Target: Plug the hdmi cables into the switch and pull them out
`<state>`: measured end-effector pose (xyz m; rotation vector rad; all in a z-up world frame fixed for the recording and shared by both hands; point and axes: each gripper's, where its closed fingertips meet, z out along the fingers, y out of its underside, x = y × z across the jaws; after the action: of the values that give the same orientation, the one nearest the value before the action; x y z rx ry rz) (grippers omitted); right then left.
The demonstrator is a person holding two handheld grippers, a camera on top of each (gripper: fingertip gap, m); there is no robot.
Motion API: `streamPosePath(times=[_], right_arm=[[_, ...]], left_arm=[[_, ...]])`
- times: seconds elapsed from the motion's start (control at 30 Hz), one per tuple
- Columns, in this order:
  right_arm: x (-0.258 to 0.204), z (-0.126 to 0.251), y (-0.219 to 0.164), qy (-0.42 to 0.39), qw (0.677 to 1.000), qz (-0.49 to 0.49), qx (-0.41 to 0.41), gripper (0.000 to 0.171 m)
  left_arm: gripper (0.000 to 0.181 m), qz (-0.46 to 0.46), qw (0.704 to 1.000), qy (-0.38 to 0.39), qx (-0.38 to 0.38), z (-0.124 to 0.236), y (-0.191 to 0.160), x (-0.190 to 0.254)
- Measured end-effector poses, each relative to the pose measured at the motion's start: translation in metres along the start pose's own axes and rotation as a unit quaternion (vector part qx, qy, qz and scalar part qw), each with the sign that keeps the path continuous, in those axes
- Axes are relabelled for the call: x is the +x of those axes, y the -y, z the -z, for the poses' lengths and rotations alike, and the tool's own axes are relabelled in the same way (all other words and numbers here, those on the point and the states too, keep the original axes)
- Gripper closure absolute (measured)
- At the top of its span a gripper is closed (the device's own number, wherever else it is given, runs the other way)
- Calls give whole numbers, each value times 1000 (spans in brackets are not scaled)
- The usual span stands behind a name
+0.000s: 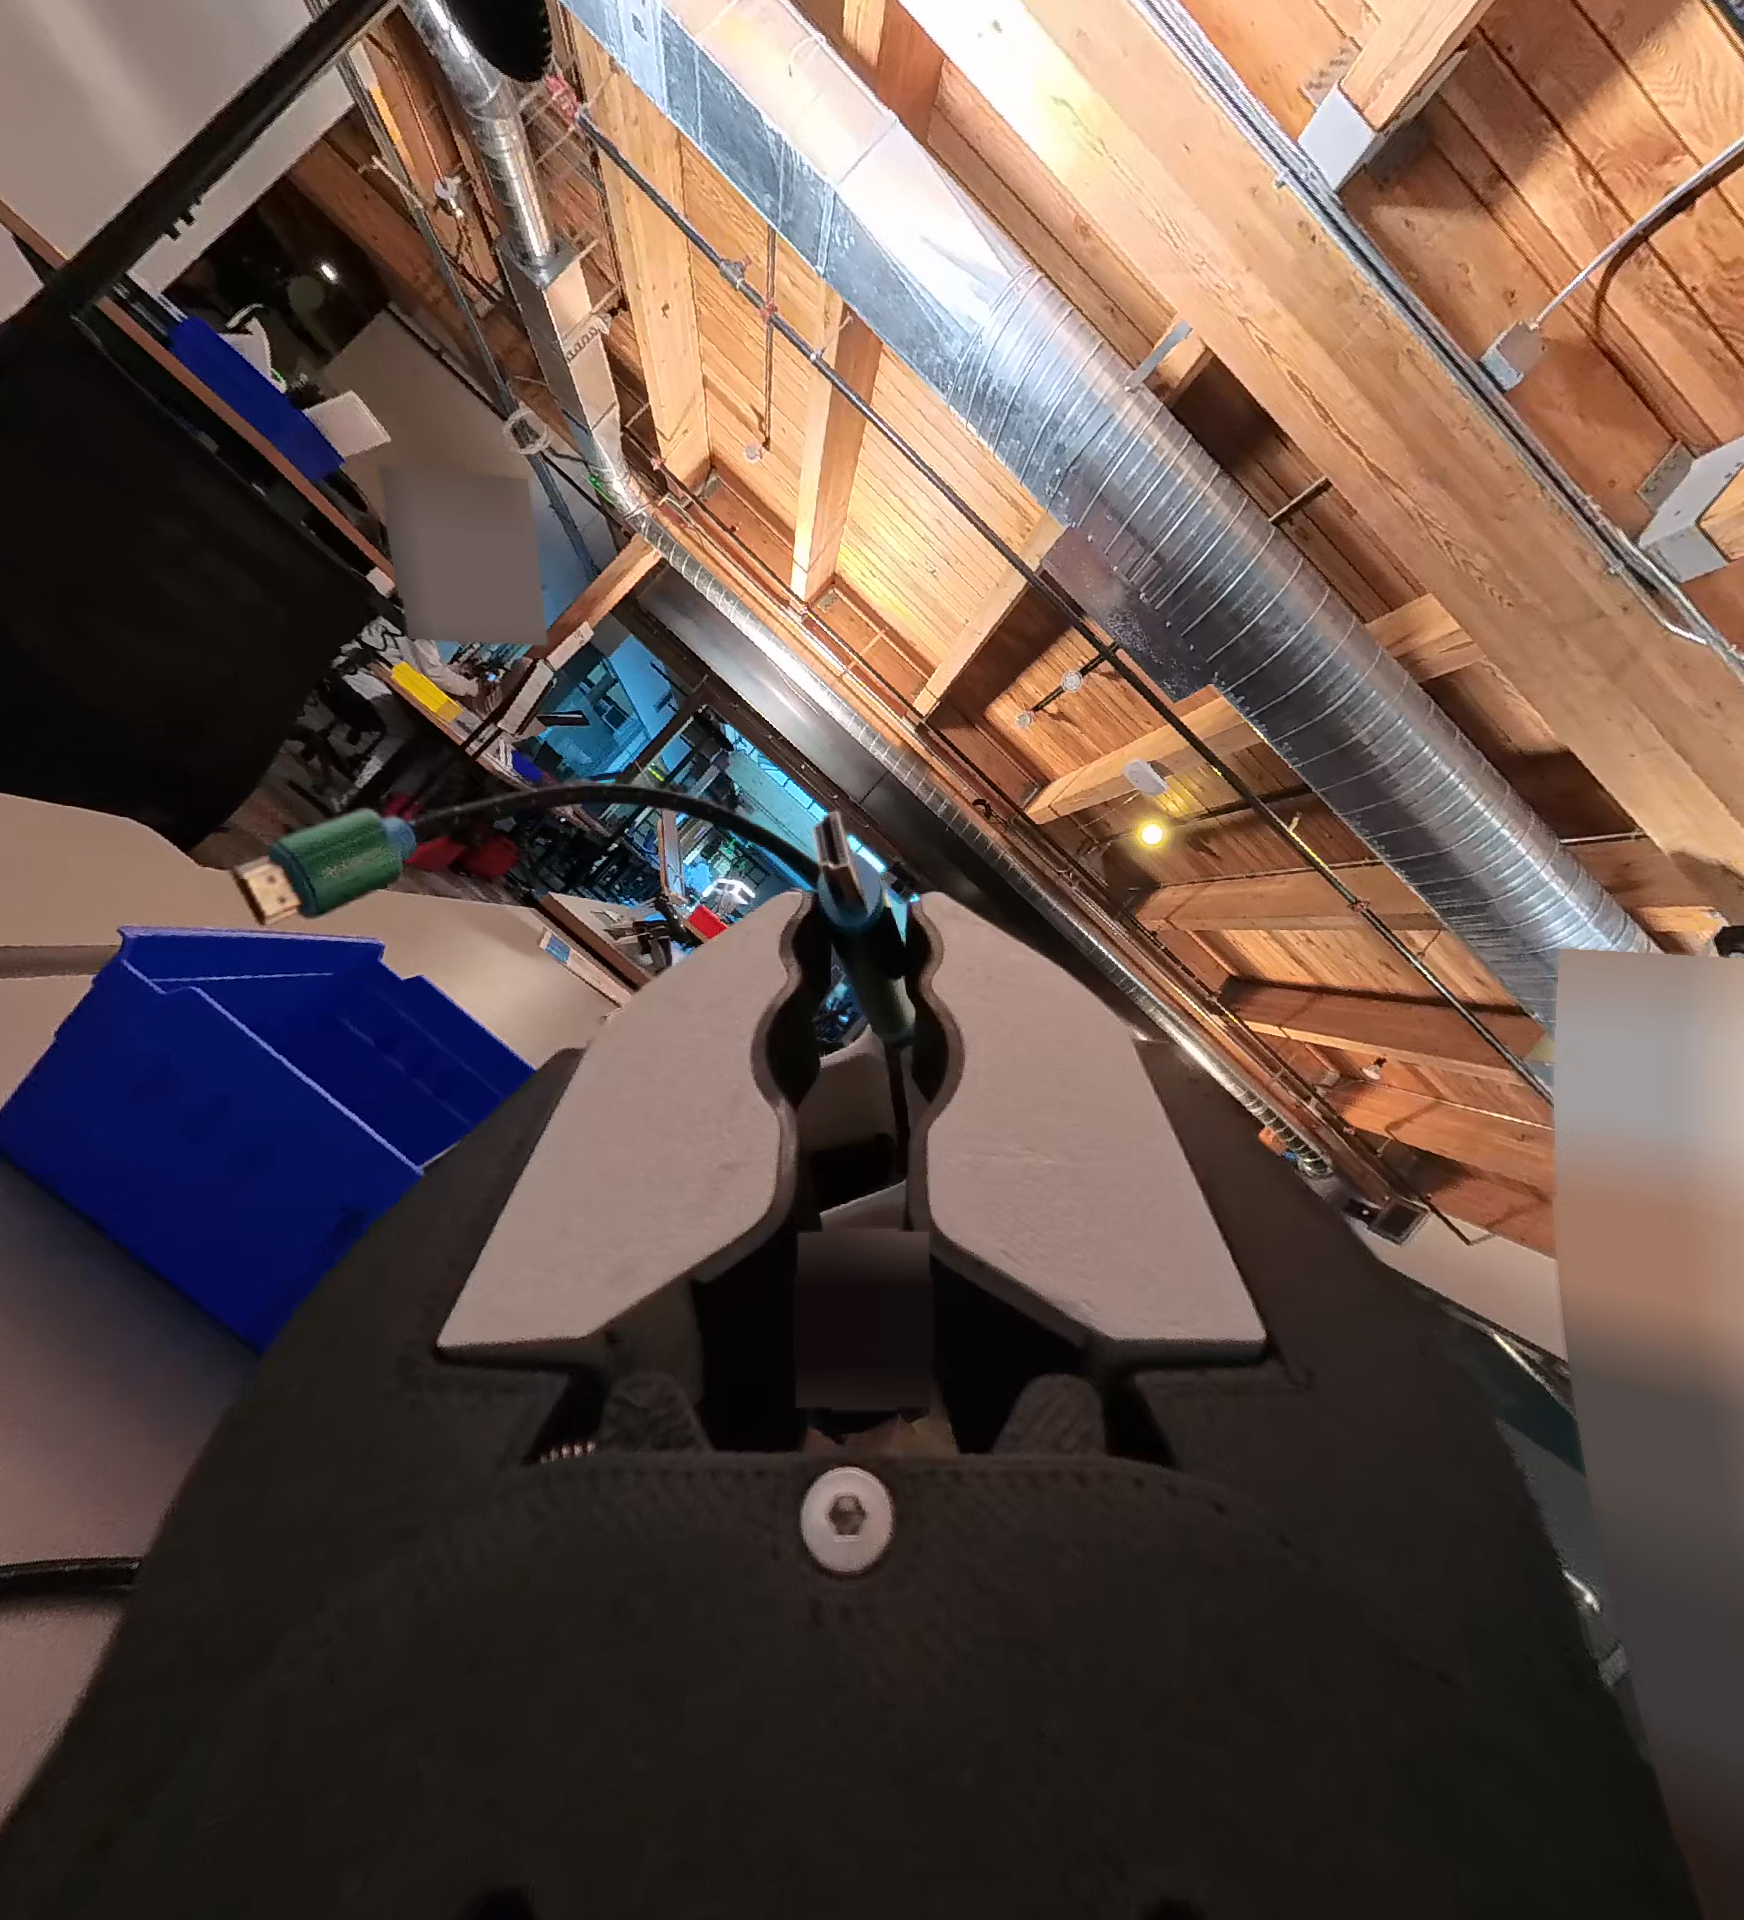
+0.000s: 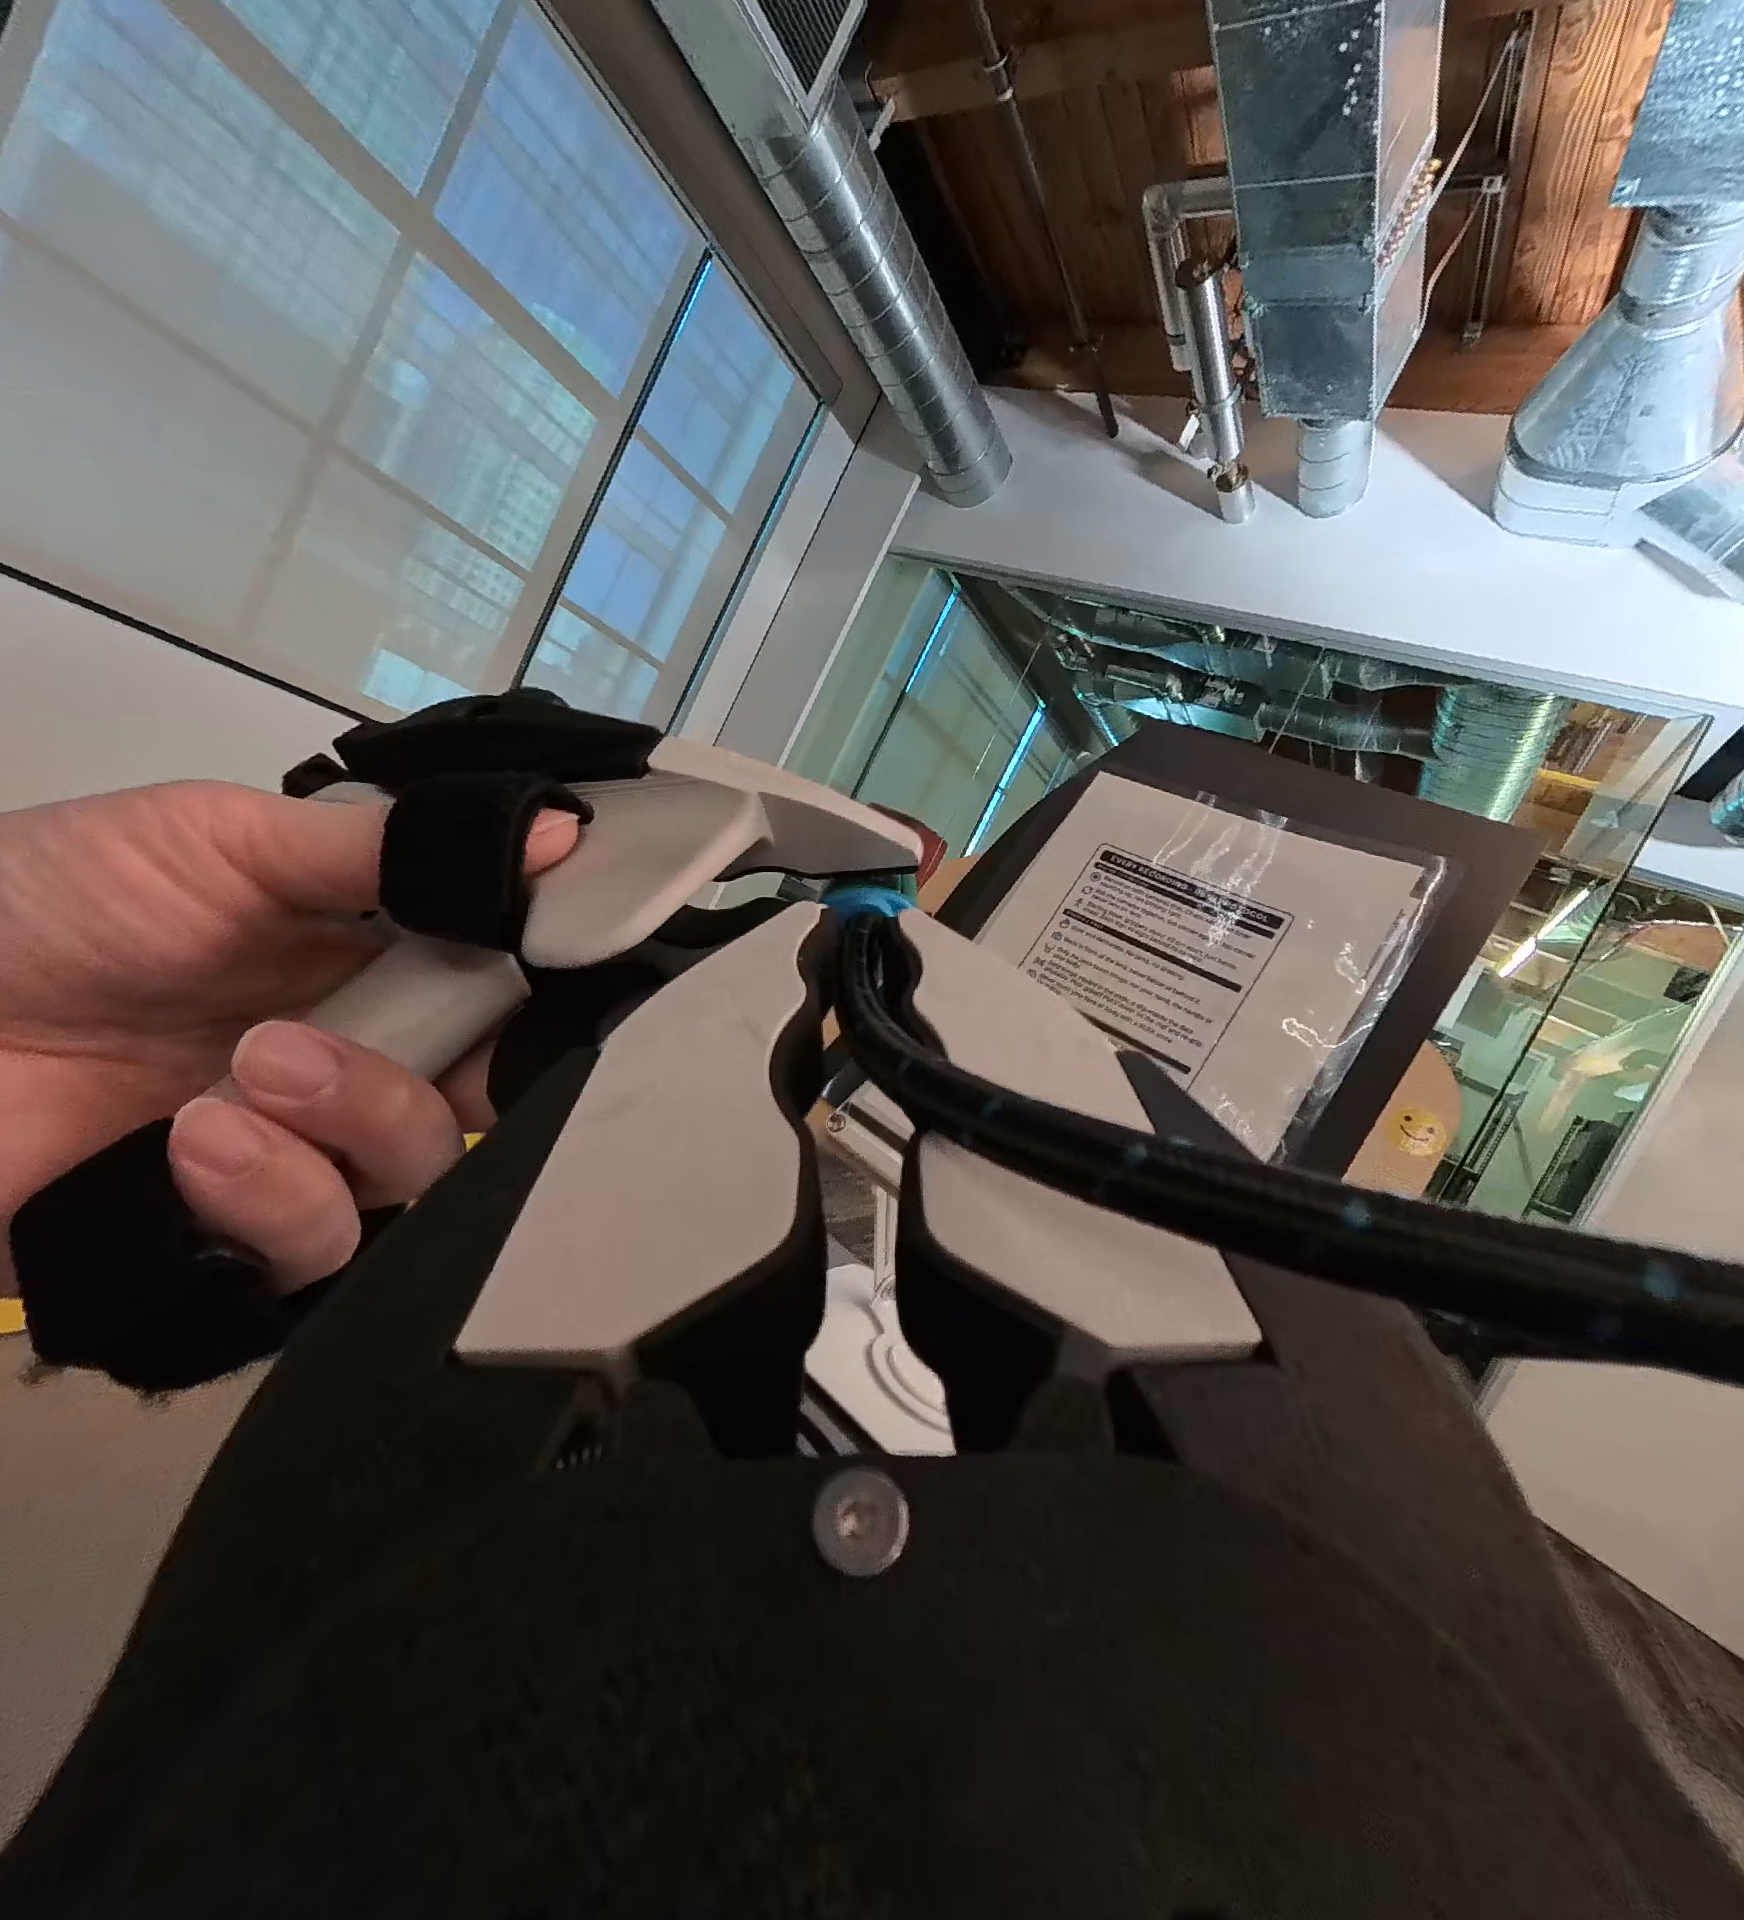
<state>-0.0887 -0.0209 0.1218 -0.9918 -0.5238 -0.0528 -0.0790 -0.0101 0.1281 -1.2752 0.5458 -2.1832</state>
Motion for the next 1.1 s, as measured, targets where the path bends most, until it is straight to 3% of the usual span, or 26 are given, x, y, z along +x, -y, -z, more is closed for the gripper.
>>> streamPosePath(times=[0.23,0.3,0.37,0.43,0.53,0.63,0.8,0.9,0.97,1.1], right_arm=[[6,2,9,19,999,35,-11,164],[17,4,18,12,999,45,-9,164],[32,8,25,2,998,57,-16,164],[50,12,29,-8,997,68,-33,164],[70,18,32,-19,994,87,-56,164],[79,21,30,-17,990,107,-85,164],[82,24,25,-2,985,127,-114,164],[82,23,23,2,984,128,-120,164],[82,24,22,6,984,131,-123,164],[73,23,15,37,979,133,-147,164]], left_arm=[[165,-7,998,-19,-53,-2,-3,6],[162,-58,996,-9,-63,-2,1,10],[146,-139,985,55,-84,2,4,-1],[129,-228,948,163,-154,11,1,-28],[125,-313,854,279,-307,40,-17,-67],[134,-336,768,355,-415,74,-29,-100],[118,-215,710,394,-543,121,-72,-144],[107,-174,647,438,-599,151,-91,-170],[106,-171,610,468,-616,167,-95,-184],[104,-166,573,508,-621,182,-97,-200]])
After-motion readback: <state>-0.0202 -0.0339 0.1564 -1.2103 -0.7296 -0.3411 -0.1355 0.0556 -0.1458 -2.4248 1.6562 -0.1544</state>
